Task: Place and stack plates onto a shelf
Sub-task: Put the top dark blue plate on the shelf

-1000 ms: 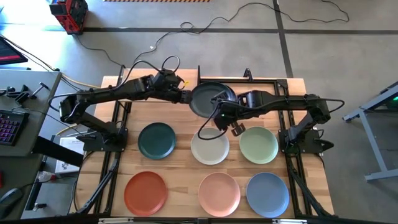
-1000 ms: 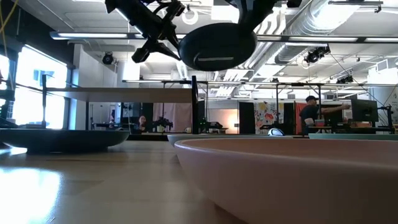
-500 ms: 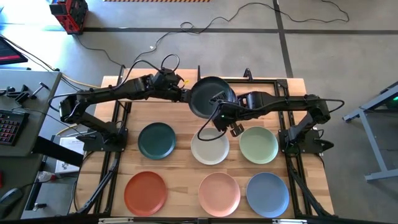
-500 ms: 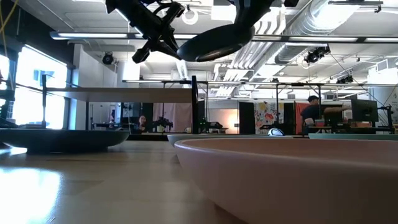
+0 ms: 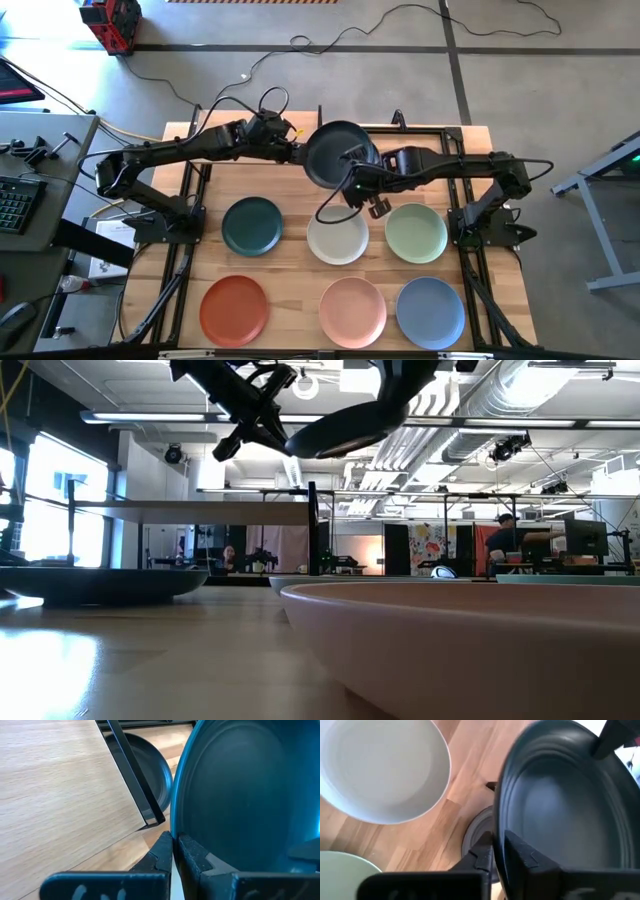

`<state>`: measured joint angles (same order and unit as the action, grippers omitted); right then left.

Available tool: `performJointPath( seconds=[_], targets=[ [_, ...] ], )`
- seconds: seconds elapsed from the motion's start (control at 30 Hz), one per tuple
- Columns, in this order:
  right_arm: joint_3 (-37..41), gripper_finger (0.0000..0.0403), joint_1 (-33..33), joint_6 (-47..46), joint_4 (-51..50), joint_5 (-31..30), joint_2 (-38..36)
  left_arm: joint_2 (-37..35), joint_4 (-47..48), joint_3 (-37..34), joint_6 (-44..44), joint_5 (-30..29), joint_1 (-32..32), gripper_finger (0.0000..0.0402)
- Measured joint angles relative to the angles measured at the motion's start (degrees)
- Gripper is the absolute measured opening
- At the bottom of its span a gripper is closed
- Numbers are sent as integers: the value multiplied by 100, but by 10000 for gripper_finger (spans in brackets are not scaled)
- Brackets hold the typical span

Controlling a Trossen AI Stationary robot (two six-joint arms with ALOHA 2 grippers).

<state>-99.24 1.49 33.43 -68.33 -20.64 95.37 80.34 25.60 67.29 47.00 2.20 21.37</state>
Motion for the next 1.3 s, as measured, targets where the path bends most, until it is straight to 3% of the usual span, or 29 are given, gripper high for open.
performJointPath(
  seconds=[0.27, 0.43, 1.03, 1.3],
  targets=[
    [0, 107, 0, 108, -42, -91, -8, 1, 94, -2, -119, -134, -3, 1],
    [0, 134, 0, 131, -18, -97, -13, 2, 94, -2, -214, -140, 74, 0],
    [0, 140, 14, -344, -251, -379, -18, -5, 151, -4, -368, -126, 275, 0],
    [-1, 140, 16, -657, -476, -546, -197, -363, 369, -5, -445, -155, 614, 0]
  ],
)
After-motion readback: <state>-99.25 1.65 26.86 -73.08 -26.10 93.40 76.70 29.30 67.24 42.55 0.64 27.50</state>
